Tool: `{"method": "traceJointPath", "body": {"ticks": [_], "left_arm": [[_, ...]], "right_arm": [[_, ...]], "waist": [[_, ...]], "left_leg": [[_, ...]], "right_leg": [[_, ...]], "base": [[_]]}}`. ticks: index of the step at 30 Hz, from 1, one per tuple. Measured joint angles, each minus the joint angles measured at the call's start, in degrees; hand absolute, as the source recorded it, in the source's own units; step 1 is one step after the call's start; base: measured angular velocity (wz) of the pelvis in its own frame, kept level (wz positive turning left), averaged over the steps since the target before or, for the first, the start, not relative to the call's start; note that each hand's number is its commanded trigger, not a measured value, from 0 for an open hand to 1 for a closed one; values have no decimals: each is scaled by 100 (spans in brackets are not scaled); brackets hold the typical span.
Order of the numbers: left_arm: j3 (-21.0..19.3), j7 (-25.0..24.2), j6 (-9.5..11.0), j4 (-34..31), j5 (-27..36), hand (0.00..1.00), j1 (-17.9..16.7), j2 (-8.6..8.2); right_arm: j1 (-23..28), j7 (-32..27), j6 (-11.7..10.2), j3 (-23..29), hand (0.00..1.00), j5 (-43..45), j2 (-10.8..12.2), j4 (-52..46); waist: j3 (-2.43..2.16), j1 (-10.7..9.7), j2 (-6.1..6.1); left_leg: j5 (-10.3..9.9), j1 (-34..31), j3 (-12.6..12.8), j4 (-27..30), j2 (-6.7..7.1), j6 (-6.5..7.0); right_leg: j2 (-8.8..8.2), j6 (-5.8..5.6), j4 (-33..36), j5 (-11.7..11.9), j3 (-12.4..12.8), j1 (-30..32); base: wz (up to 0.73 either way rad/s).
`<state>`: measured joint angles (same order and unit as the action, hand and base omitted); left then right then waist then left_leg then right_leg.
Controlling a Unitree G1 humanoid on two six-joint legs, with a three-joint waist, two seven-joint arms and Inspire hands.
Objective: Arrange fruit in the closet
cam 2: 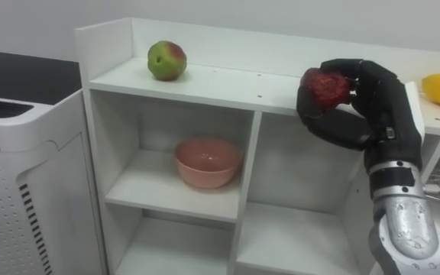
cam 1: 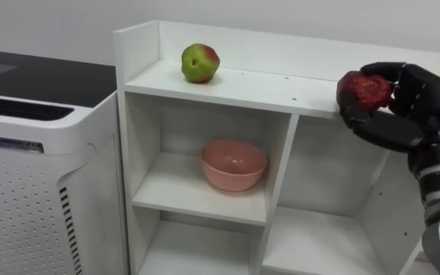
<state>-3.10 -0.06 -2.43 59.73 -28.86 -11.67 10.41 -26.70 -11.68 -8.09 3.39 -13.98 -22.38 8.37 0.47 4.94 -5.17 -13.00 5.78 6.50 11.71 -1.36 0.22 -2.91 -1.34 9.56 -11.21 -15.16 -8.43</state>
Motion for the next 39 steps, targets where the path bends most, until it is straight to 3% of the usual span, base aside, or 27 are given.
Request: {"method": "traceJointPath", "body": {"ticks": [11, 15, 21, 27, 33, 36, 38, 39], "left_arm": [[-3, 111, -14, 11, -7, 0, -14, -29], [0, 150, -8, 15, 4, 0, 25, -34], [18, 236, -6, 16, -7, 0, -10, -36], [147, 246, -1, 11, 2, 0, -21, -37], [462, 453, 0, 21, 5, 0, -13, -56], [577, 515, 0, 27, 67, 0, -20, -57], [709, 542, 4, 58, 181, 0, 18, -58], [790, 563, 7, 86, 221, 0, 78, -62]], "right_arm": [[158, 440, 128, -324, 100, -84, 64, -966], [248, 741, 129, -480, 100, -146, 150, -1478], [367, 948, 161, -751, 100, -351, 281, -2117], [390, 1061, 152, -903, 100, -520, 297, -2321], [1193, 1292, 155, -1158, 100, -657, 586, -2205], [1516, 1384, 186, -1190, 100, -808, 781, -1950], [1533, 1420, 186, -1261, 100, -977, 820, -1712], [1541, 1427, 179, -1300, 100, -1114, 873, -1544]], "waist": [[-27, -3, 46], [-82, 19, 143], [-46, 28, 252], [-51, 27, 261], [-51, 52, 273], [-15, 28, 360], [-43, 1, 413], [-32, 7, 461]], "left_leg": [[1, -23, 42, -7, -1, -1], [1, 11, 44, -6, -1, -1], [2, 30, 119, -21, -9, -2], [2, -12, 120, -14, -13, -2], [2, -25, 131, -7, -6, -1], [2, -82, 163, -1, -5, -1], [9, -197, 166, 10, -9, 10], [21, -246, 176, 14, -13, 14]], "right_leg": [[4, 0, 1, 0, 89, 53], [2, 1, 0, 1, 95, 18], [7, 2, 5, 1, 118, 23], [10, 10, 10, 7, 125, 41], [14, 10, 12, 7, 293, 94], [16, 9, 21, 8, 353, 161], [21, 20, 27, 32, 375, 281], [26, 30, 27, 50, 390, 343]], "base": [[-1], [0], [-4], [0], [-2], [-7], [-7], [-7]]}}
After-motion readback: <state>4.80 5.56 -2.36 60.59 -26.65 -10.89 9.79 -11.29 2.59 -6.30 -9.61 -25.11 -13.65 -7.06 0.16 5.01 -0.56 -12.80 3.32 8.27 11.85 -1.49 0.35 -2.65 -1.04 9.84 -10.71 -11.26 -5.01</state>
